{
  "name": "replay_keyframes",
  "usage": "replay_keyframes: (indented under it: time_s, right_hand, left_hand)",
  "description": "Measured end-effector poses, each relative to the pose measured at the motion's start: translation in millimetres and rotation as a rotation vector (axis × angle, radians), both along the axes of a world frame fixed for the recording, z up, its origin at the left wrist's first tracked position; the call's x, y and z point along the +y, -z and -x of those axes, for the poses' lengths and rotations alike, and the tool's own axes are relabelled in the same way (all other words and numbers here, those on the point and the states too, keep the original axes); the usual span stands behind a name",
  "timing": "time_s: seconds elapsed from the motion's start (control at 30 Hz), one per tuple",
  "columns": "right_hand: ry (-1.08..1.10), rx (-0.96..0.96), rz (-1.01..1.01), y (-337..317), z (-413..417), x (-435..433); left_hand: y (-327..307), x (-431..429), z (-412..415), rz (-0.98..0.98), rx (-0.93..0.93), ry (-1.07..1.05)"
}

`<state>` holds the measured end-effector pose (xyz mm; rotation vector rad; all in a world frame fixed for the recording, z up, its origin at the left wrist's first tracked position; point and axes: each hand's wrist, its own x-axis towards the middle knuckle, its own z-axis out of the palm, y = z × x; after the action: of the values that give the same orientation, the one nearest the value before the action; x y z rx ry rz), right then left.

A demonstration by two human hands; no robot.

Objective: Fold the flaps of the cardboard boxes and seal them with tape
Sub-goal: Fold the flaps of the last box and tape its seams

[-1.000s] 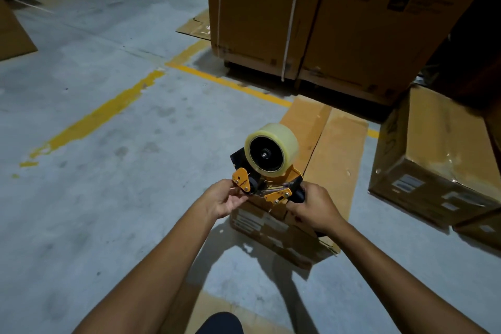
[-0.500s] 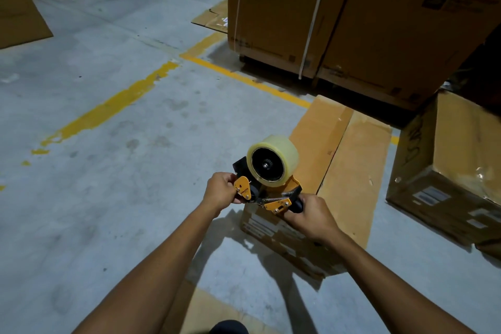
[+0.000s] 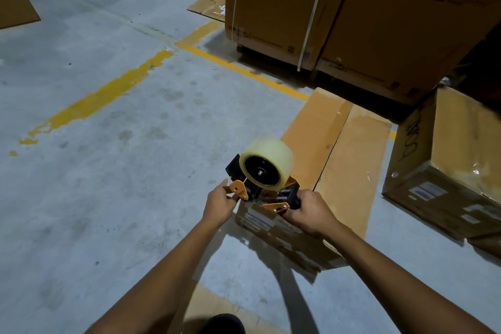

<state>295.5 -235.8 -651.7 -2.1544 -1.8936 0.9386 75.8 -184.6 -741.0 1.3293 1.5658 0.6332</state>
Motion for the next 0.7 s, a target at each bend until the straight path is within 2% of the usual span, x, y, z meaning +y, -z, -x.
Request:
replay_keyframes:
  time_s: [0.1,0.2,0.33,0.53,0.7]
  right_hand:
    - [0.016,0.028,0.013,-5,1,4]
    - [0.036,0.048,0.013,-5,0,4]
    - [0.040,0.034,0.011,-4,2,3]
    - [0.074,0.056,0.029,-2,2,4]
    - [0.058,0.045,0.010,-5,4,2]
  left_hand:
    - [0,-8,-5,-0.169,0.110,0.036]
    - [3,-14,-5,-0.254,0.155,-0.117]
    - [12,-18,4,-0.233,0.030,-0.321]
    - [9,-33,-20,-0.222,-0.139,-0.113]
    - [8,-44,-20,-0.206,-0.117,0.010]
